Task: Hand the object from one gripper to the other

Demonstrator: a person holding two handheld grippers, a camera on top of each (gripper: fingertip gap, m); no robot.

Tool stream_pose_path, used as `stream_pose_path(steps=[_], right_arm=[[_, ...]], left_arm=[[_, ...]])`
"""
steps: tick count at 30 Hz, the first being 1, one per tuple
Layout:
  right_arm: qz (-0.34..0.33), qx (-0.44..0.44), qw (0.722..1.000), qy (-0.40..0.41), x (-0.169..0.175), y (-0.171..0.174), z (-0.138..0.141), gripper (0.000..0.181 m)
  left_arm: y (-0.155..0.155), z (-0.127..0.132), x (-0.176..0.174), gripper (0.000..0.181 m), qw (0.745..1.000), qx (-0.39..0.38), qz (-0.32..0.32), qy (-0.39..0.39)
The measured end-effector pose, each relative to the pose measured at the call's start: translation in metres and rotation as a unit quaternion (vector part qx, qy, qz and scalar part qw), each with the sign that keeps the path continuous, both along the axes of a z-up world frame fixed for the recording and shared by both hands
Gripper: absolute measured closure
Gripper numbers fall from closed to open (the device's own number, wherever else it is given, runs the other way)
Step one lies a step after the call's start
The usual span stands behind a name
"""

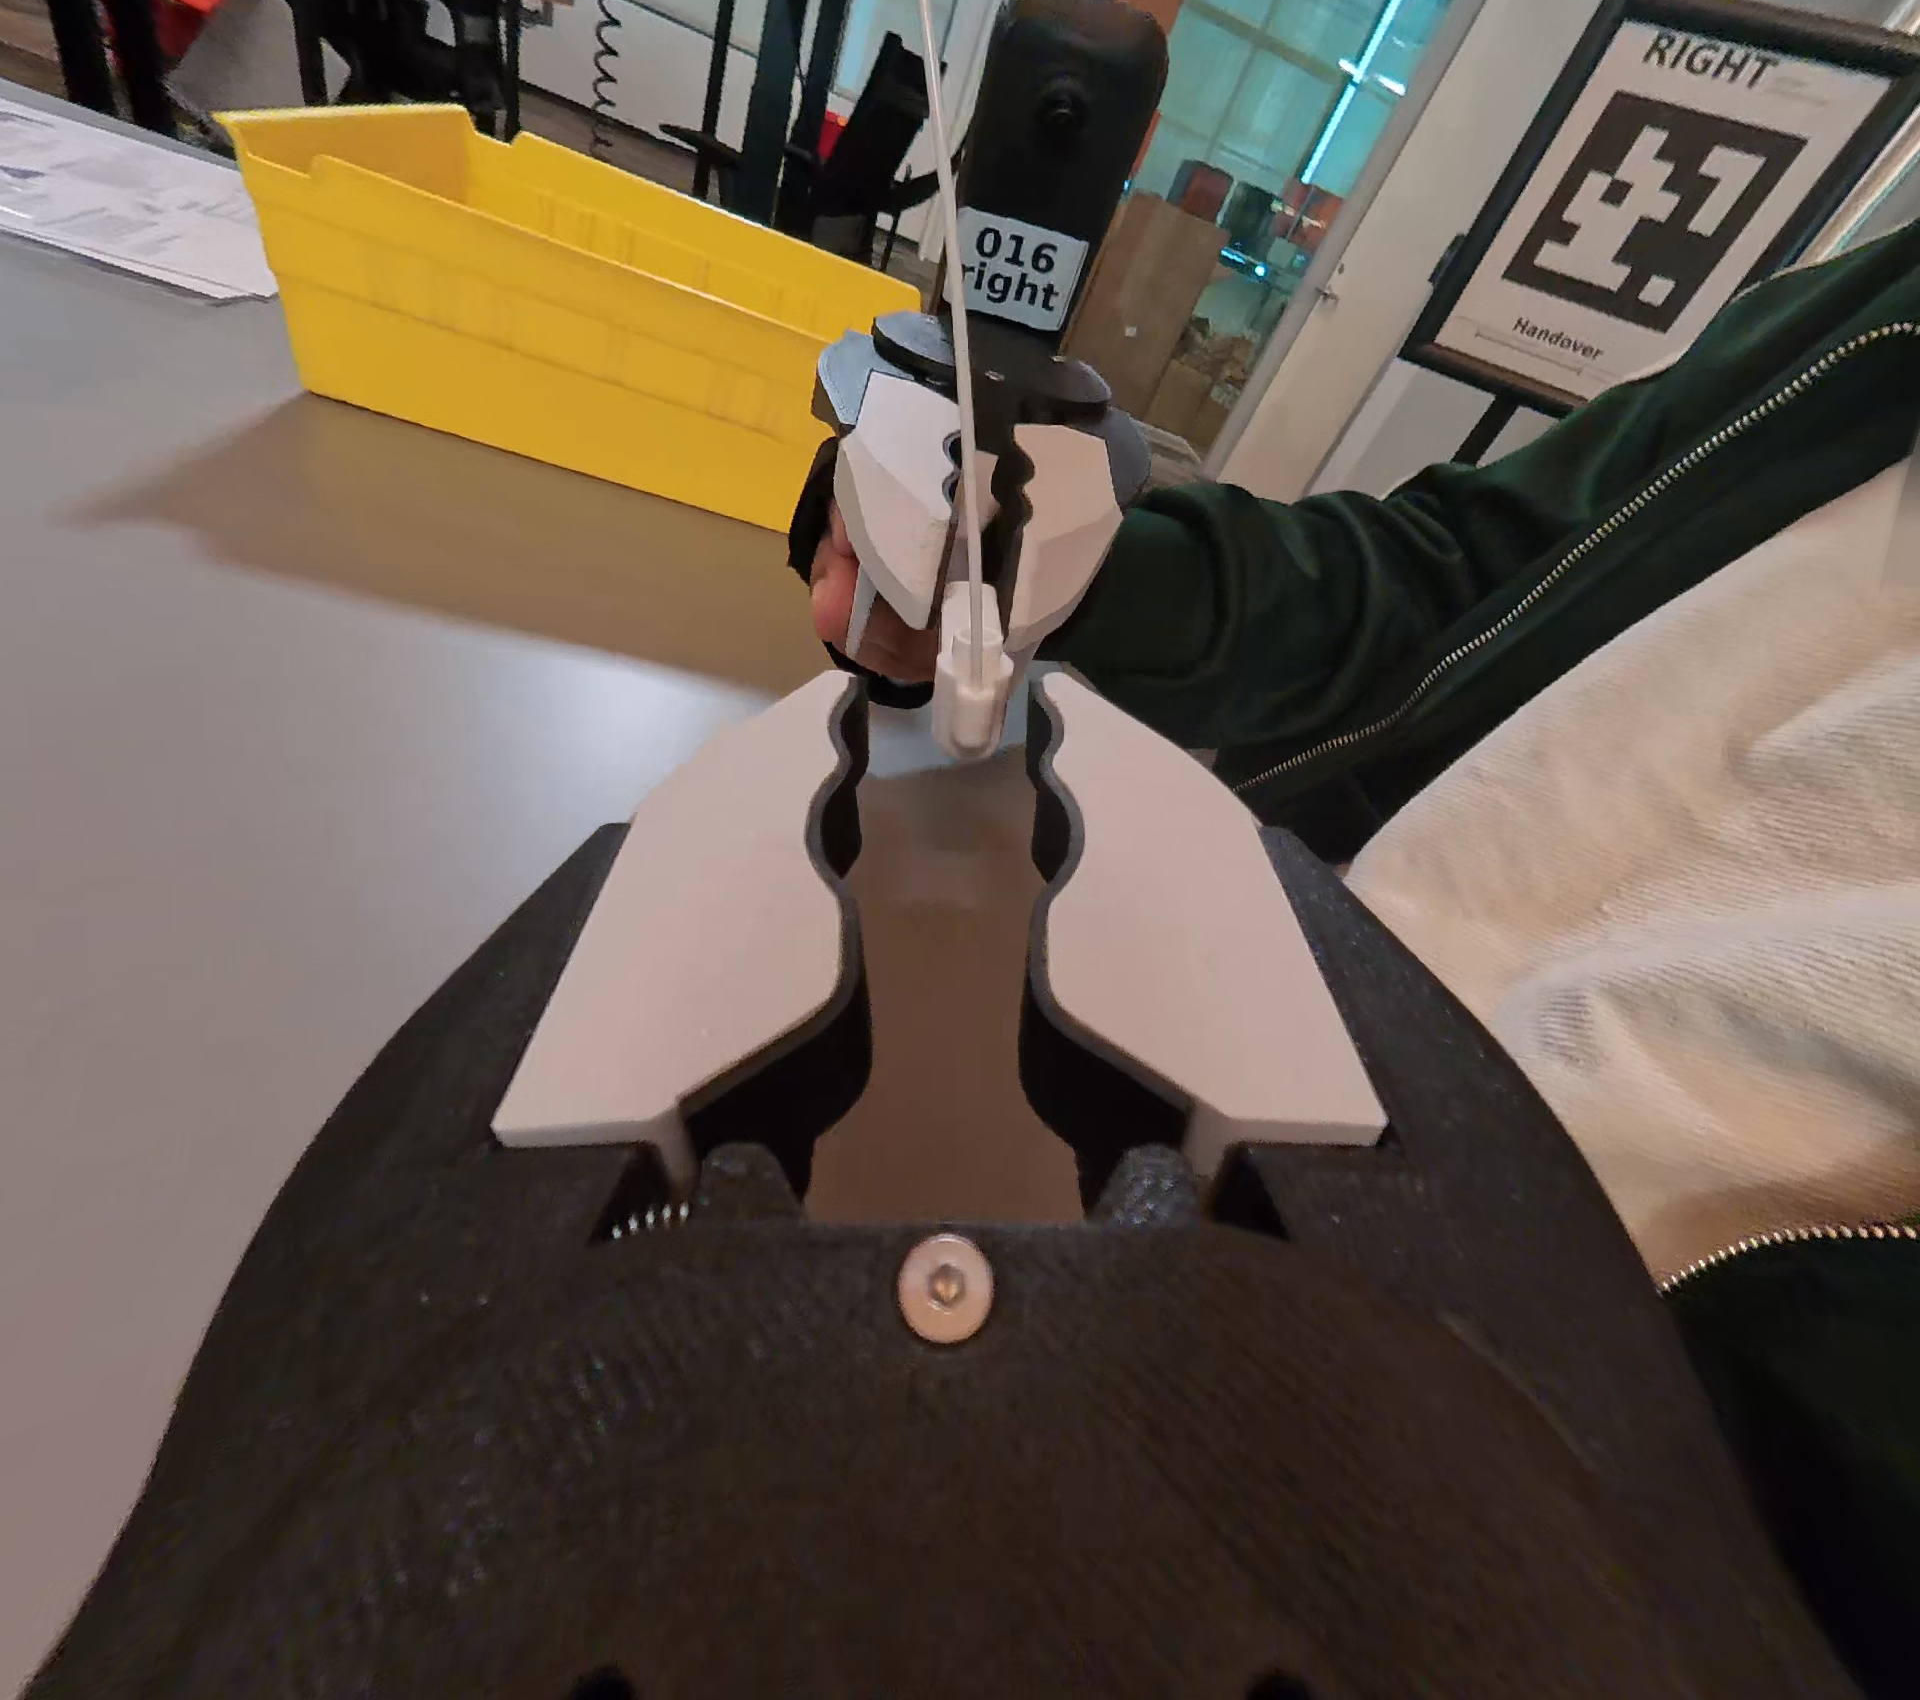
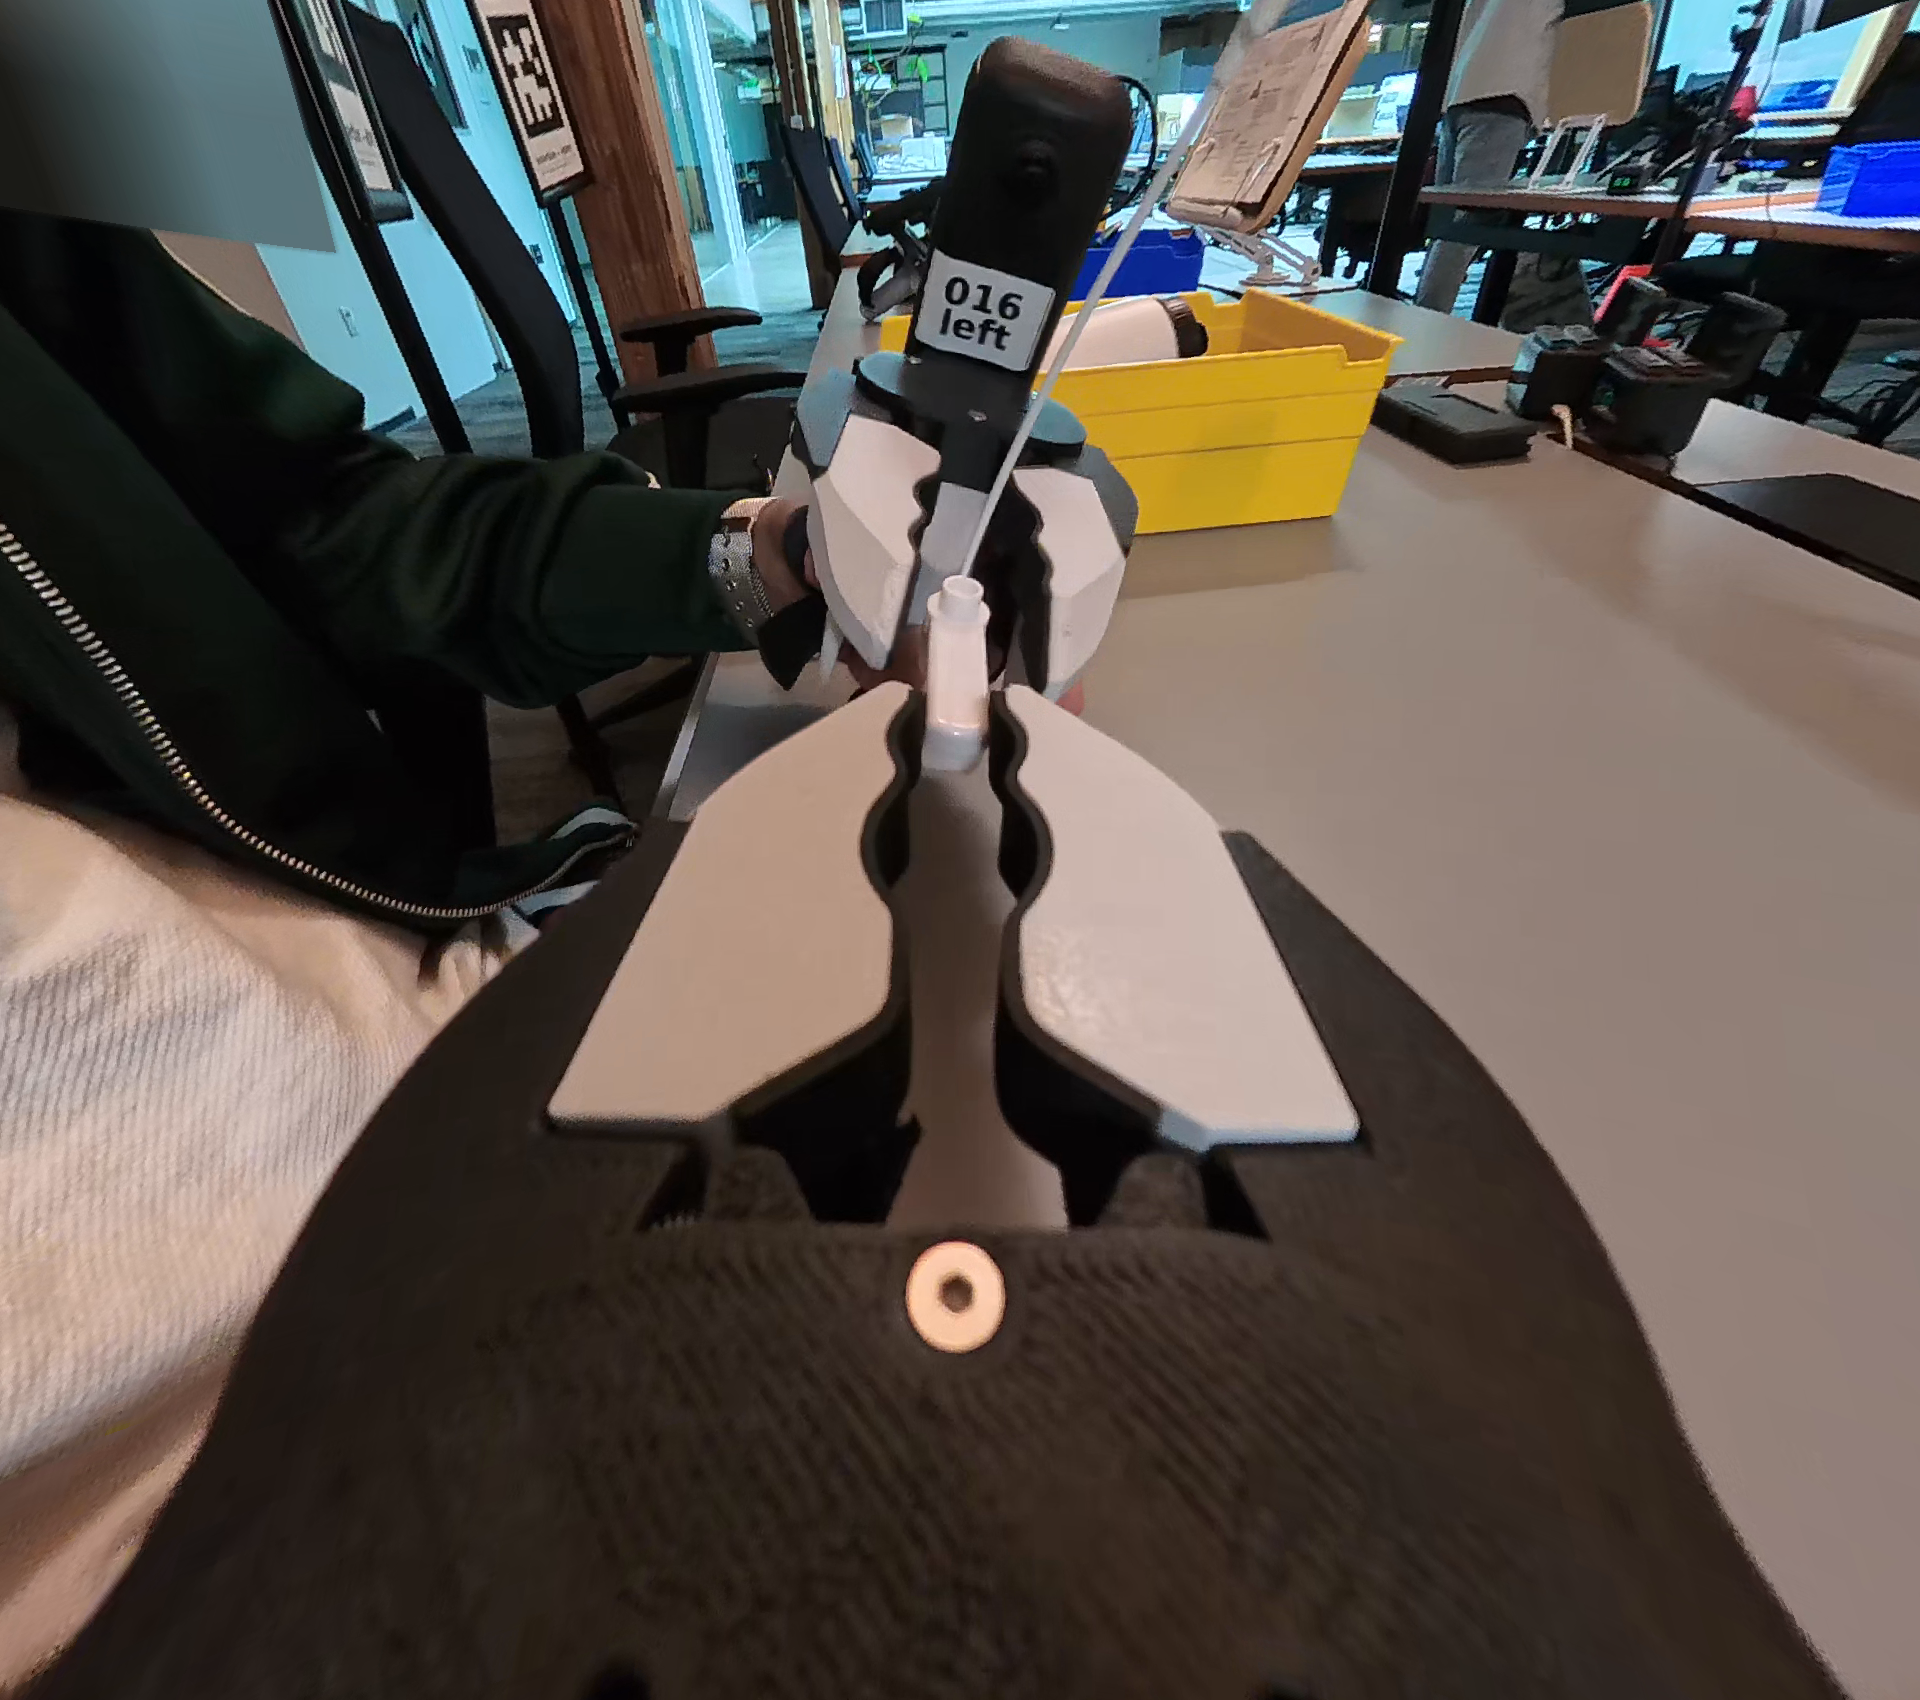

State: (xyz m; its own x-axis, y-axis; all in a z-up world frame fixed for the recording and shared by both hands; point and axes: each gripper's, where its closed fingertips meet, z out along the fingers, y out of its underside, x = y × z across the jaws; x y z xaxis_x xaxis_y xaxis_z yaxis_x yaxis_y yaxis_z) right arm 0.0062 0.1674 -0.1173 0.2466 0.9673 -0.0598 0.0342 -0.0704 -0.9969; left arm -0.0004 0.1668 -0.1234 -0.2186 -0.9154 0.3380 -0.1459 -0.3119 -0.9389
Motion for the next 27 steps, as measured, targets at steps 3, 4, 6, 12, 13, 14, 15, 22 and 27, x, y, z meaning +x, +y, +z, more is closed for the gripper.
stream_pose_path(steps=[3,4,6,12,13,14,15,22,27], right_arm=[[0.001,0.001,1.0,-0.002,0.0,-0.001,0.0,0.169],[0.001,0.0,1.0,-0.001,0.0,-0.001,0.0,0.169],[0.0,0.0,1.0,0.001,0.001,0.0,0.0,0.169],[0.001,0.001,1.0,-0.004,0.0,-0.001,-0.001,0.169],[0.001,0.001,1.0,-0.005,-0.001,-0.001,-0.001,0.169],[0.001,0.001,1.0,-0.006,-0.001,-0.001,-0.002,0.169],[0.001,0.001,1.0,-0.006,-0.001,-0.001,-0.002,0.169],[-0.009,0.002,1.0,0.002,0.0,0.002,0.0,0.167],[-0.105,0.082,0.991,-0.011,0.014,0.018,0.013,0.149]], left_arm=[[-0.003,-0.001,0.0,0.156,1.0,0.003,-0.007,0.003],[-0.003,-0.001,0.0,0.157,1.0,0.003,-0.006,0.003],[-0.002,0.0,0.0,0.161,1.0,0.004,-0.006,0.001],[-0.004,-0.001,0.001,0.165,1.0,0.008,-0.008,0.002],[-0.004,-0.001,0.001,0.165,1.0,0.008,-0.008,0.004],[-0.004,-0.002,0.002,0.165,1.0,0.008,-0.009,0.005],[-0.004,-0.002,0.002,0.165,1.0,0.009,-0.009,0.006],[-0.003,-0.001,0.002,0.167,1.0,0.023,-0.002,0.008],[0.005,0.004,-0.001,0.167,1.0,0.007,0.015,-0.004]])
